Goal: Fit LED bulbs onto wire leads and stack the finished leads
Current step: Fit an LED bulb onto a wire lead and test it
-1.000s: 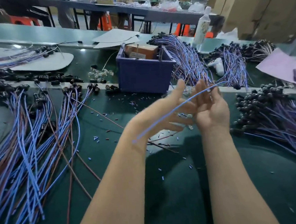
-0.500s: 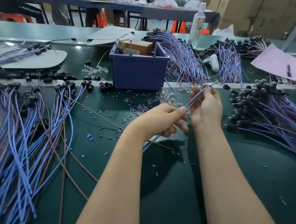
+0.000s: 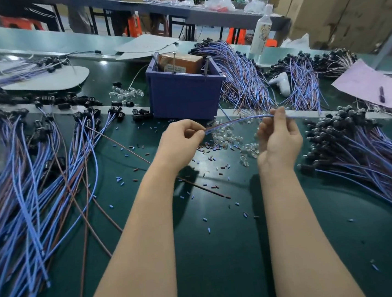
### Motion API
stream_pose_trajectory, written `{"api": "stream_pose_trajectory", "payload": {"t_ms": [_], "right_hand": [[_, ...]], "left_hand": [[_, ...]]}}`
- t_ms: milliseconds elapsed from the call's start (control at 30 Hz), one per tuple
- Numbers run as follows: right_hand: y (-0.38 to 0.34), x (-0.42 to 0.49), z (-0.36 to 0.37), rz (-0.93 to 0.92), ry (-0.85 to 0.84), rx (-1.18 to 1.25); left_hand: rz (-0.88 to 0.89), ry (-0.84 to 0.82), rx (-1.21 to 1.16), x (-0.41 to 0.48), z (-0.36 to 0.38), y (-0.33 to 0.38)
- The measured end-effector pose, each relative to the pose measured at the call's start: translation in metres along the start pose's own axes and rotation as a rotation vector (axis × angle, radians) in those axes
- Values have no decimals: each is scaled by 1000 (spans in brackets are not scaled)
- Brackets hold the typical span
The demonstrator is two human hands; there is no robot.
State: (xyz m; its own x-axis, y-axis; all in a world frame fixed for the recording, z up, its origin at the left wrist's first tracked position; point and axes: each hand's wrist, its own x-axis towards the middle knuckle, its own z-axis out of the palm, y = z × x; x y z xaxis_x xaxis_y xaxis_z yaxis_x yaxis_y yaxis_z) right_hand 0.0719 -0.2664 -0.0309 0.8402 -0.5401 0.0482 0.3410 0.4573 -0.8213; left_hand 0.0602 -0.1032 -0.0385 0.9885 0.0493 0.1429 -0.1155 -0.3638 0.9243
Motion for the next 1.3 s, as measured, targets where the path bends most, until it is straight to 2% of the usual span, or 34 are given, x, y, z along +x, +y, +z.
{"api": "stream_pose_trajectory", "payload": {"t_ms": [100, 167, 233, 367, 533, 800, 1300], "right_hand": [[3, -2, 4, 85, -109, 72], [8, -6, 9, 104, -233, 17], [11, -8, 12, 72, -262, -49], [13, -6, 11, 24, -190, -50], [15, -5, 11, 36, -105, -3], [20, -4, 9, 31, -35, -24], [21, -7, 12, 38, 6, -45]], "left_hand": [[-13, 78, -47, 3, 2, -2], [-17, 76, -110, 3, 4, -2], [-53, 78, -201, 3, 5, -3], [-159, 80, -349, 3, 1, -5], [-212, 78, -407, 2, 1, -3], [-117, 186, -44, 4, 9, -3], [-144, 192, -102, 5, 10, -3]]}}
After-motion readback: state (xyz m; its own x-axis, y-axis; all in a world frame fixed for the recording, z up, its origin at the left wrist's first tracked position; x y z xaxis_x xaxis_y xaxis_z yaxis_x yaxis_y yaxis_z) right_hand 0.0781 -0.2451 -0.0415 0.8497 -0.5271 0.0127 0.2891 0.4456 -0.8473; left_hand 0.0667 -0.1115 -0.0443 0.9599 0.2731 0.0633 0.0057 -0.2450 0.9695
